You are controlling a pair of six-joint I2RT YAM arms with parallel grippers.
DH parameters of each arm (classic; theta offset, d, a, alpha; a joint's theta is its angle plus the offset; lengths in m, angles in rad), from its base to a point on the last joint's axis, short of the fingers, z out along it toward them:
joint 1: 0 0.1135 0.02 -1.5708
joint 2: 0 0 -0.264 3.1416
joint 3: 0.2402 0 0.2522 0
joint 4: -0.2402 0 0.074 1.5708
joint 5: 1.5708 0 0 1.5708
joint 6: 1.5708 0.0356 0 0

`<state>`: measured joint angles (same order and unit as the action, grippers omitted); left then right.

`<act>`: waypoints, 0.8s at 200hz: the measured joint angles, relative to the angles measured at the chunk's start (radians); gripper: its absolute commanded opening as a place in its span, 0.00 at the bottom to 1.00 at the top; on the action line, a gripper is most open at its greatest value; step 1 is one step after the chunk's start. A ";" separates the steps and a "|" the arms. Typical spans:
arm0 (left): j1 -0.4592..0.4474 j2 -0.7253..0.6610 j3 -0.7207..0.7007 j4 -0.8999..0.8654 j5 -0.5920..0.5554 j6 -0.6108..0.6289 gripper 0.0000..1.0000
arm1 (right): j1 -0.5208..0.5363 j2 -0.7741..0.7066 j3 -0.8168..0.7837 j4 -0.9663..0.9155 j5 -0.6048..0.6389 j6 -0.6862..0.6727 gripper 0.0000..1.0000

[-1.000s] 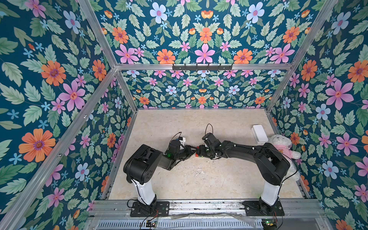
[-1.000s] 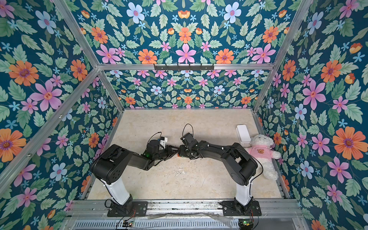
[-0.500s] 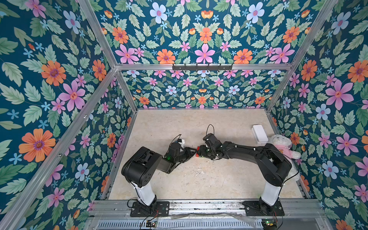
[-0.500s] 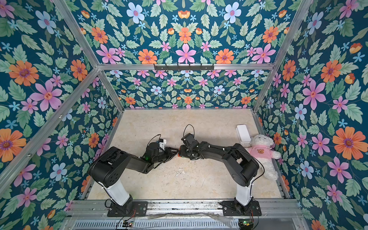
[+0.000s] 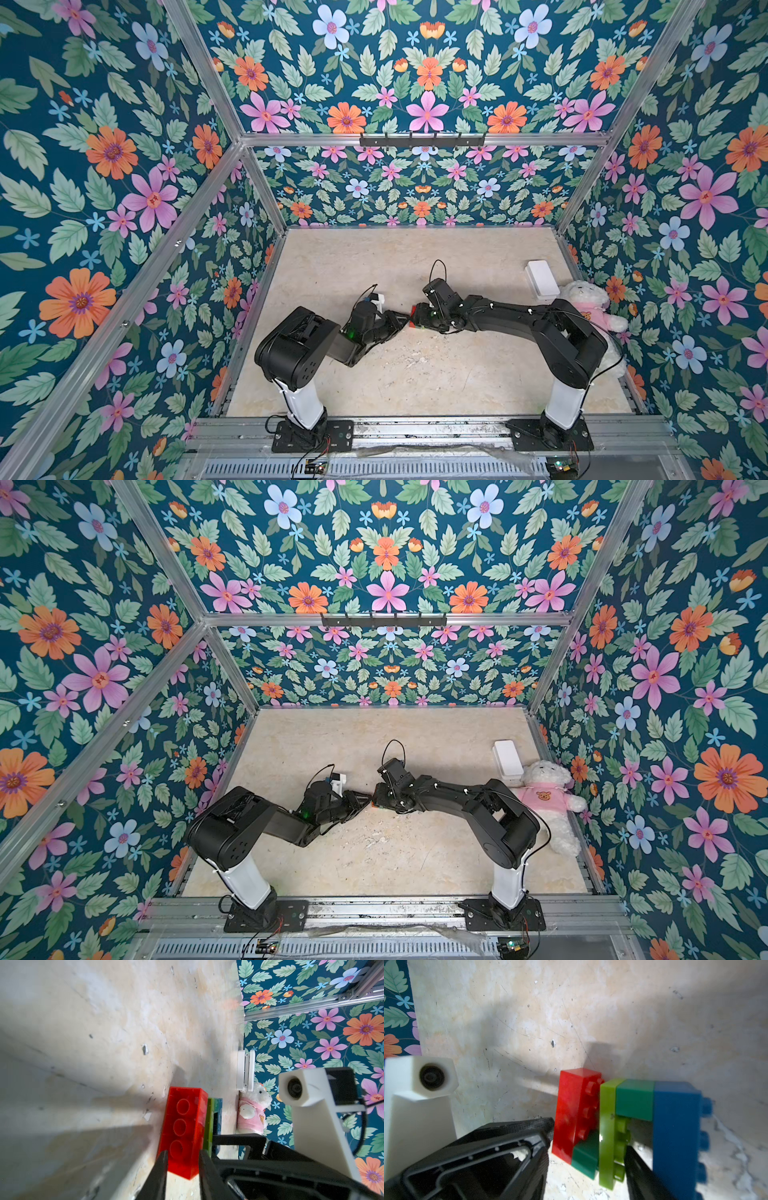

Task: Assemble the number 5 with lego
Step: Adjust the lego brick at the center of the board.

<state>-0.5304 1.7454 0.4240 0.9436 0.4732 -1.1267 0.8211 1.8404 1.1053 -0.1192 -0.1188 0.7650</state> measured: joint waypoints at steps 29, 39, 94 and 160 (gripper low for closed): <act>0.000 0.001 -0.016 0.018 -0.006 -0.018 0.29 | 0.011 0.017 0.028 -0.031 0.023 -0.001 0.61; 0.001 0.003 -0.031 0.031 -0.006 -0.021 0.29 | 0.018 0.027 0.043 -0.047 0.035 -0.003 0.62; 0.013 -0.025 -0.079 0.051 -0.015 -0.025 0.27 | 0.047 0.066 0.112 -0.105 0.074 -0.008 0.65; 0.027 -0.106 -0.141 0.063 -0.017 -0.021 0.26 | 0.060 0.104 0.184 -0.188 0.121 -0.008 0.65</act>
<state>-0.5037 1.6390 0.2829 1.0065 0.4564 -1.1477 0.8814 1.9446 1.2892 -0.3069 0.0021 0.7567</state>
